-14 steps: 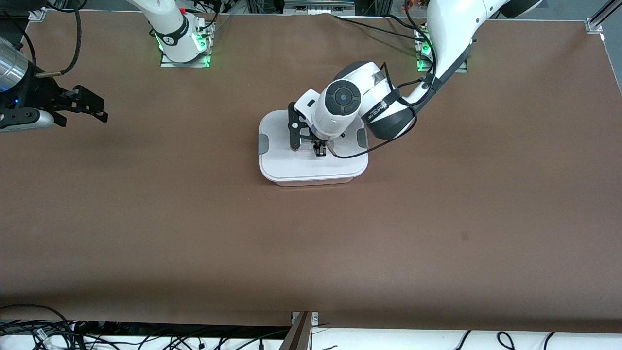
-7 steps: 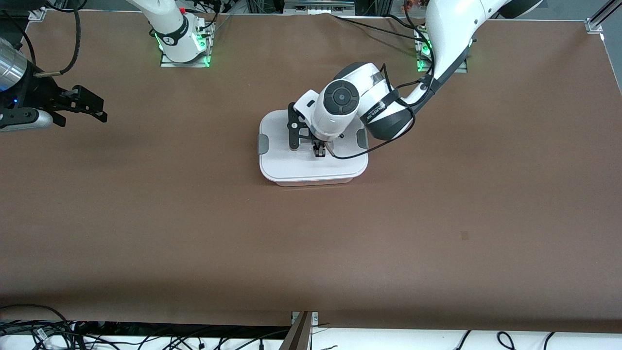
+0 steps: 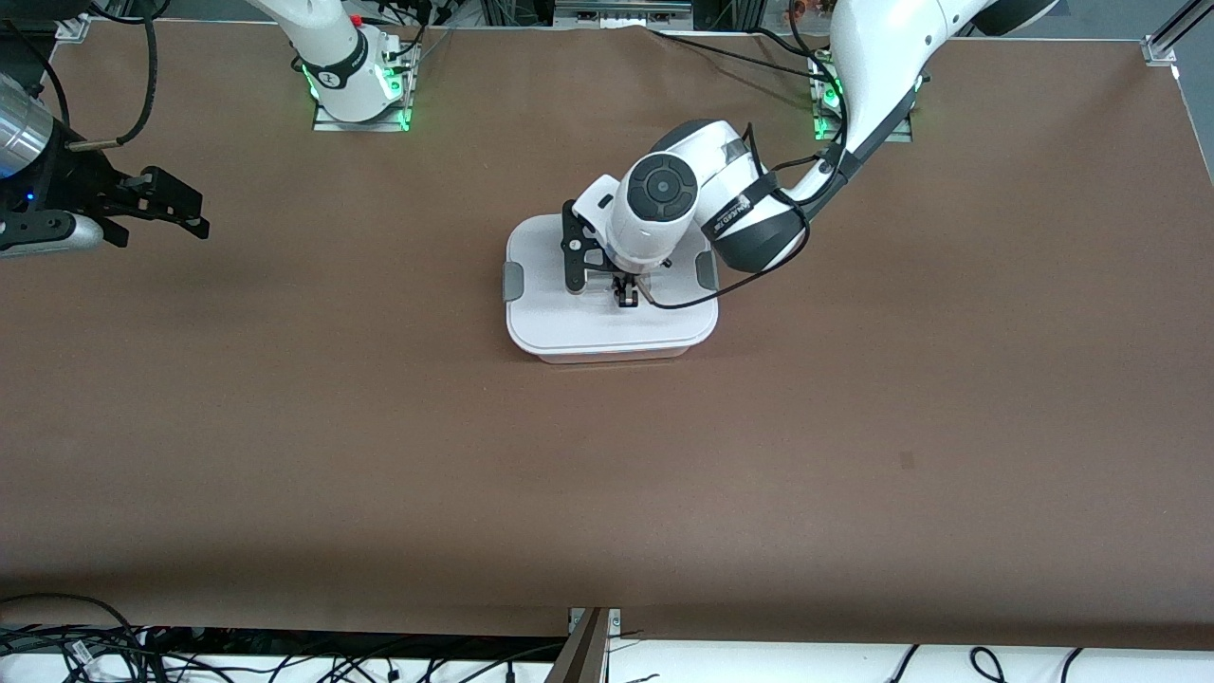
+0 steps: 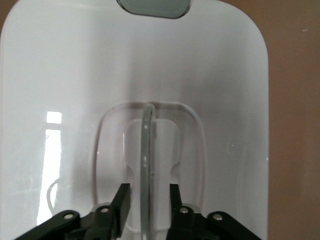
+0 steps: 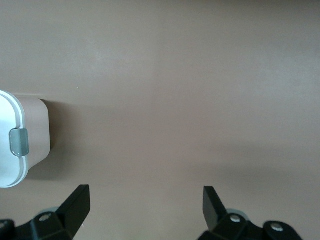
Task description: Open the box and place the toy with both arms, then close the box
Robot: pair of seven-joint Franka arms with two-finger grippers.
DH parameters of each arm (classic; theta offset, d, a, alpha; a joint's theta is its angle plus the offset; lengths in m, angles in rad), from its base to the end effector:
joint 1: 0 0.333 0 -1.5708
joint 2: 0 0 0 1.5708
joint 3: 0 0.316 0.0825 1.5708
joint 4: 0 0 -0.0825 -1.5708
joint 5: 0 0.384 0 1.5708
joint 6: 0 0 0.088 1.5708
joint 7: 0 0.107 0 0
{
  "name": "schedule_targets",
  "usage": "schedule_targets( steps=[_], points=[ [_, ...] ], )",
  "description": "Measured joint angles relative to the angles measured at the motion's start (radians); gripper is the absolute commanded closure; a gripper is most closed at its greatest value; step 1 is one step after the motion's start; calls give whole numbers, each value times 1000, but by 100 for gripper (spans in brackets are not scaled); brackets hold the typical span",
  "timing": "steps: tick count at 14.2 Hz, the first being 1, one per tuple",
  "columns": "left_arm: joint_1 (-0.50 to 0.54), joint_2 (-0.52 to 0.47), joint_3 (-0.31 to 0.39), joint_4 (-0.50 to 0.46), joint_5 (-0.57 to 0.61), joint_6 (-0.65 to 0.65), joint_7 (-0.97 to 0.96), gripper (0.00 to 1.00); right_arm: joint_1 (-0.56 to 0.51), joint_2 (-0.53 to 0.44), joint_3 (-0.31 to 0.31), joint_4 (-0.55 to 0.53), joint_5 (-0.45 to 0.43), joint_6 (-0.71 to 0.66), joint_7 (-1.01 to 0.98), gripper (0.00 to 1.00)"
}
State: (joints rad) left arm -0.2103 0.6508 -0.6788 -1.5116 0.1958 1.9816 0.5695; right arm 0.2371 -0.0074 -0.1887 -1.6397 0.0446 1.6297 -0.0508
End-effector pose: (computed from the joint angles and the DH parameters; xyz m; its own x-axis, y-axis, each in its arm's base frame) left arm 0.5042 -0.4752 0.3430 0.1326 -0.9876 0.0839 -0.9733 -0.1138 0.1994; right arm 0.5554 0.0311 0.6011 0.9953 0.0964 -0.0005 0.0963 -0.9943 -0.0460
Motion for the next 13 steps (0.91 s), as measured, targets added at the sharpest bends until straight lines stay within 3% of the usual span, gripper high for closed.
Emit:
schedule_targets(
  steps=[7,13],
  points=[
    [39,-253,7,48,0,-262,-188,0,0,0,0,1,0,0,0,0],
    [306,-329,21,208,1,-520,-198,0,0,1,0,2,0,0,0,0]
  ],
)
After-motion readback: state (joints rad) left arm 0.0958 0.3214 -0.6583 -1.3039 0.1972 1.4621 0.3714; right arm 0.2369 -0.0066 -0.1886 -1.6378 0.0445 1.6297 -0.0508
